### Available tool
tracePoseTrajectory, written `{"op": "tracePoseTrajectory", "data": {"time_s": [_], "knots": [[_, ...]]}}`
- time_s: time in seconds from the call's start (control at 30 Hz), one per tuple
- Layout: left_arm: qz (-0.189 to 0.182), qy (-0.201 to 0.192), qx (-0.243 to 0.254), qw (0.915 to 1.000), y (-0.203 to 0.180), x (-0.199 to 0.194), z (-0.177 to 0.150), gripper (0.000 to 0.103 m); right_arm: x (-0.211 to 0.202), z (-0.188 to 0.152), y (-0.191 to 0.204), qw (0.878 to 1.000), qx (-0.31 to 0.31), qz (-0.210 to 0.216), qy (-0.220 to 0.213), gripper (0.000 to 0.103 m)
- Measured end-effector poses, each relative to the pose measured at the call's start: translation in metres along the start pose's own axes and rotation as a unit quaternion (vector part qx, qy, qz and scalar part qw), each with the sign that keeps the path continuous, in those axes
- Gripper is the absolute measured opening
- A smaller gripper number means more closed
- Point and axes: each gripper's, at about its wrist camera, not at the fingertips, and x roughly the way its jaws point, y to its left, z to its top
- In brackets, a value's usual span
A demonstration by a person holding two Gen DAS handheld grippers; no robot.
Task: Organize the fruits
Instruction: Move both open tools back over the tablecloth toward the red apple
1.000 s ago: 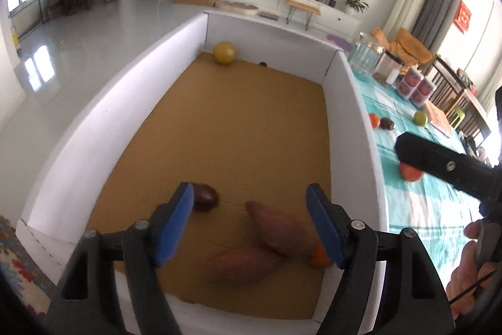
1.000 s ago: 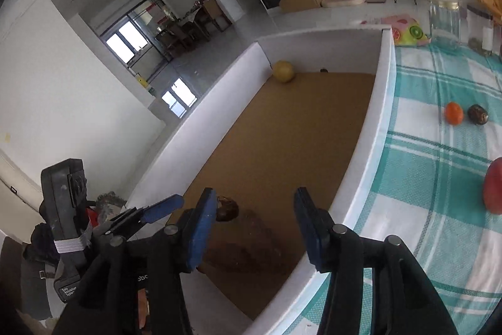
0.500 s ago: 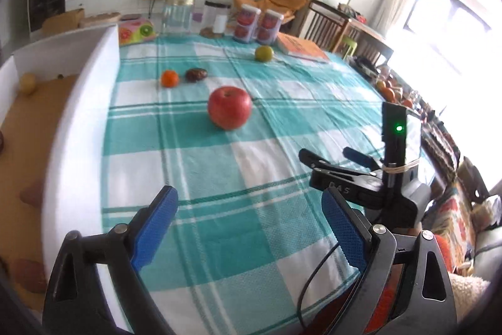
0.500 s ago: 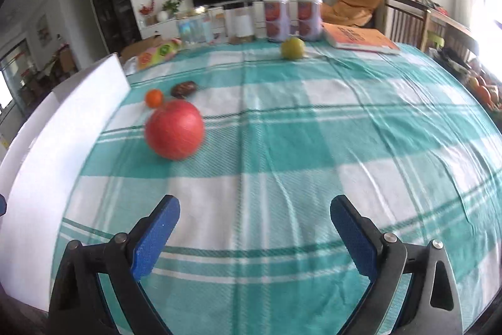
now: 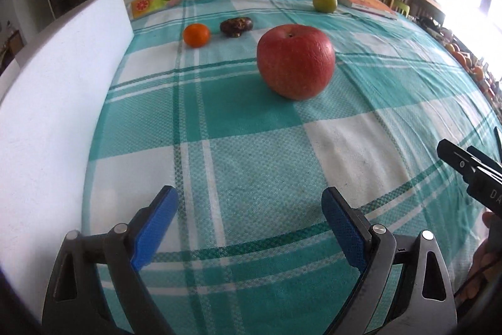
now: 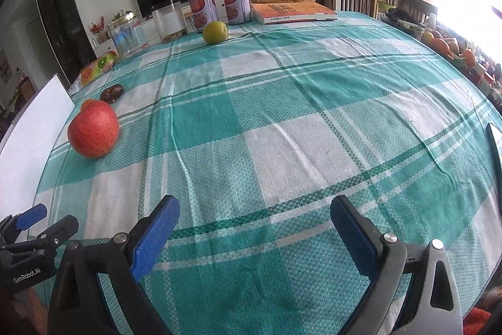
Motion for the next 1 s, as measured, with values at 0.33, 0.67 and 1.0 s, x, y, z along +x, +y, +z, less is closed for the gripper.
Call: {"op": "tracePoseTrajectory", "data": {"time_s": [0.33,0.67,1.0], "knots": [[0.008,-0.016,0.007,0.9998,-0.0031,0.0030,0.0003,0.099,0.0073,-0.0007,-0.0002,1.000,0.004,0.007,0.017,0.099],[0.008,-0.016,0.008,0.9998,-0.0037,0.0033,0.0006,0.099,0.0085,-0.0012,0.0006,1.000,0.004,0.014,0.019,0.102],[0.008,-0.015,0.008,0.9998,-0.0038,0.0034,0.0007,0.100,0.0089,-0.0014,0.0020,1.000,0.002,0.013,0.020,0.103]]}}
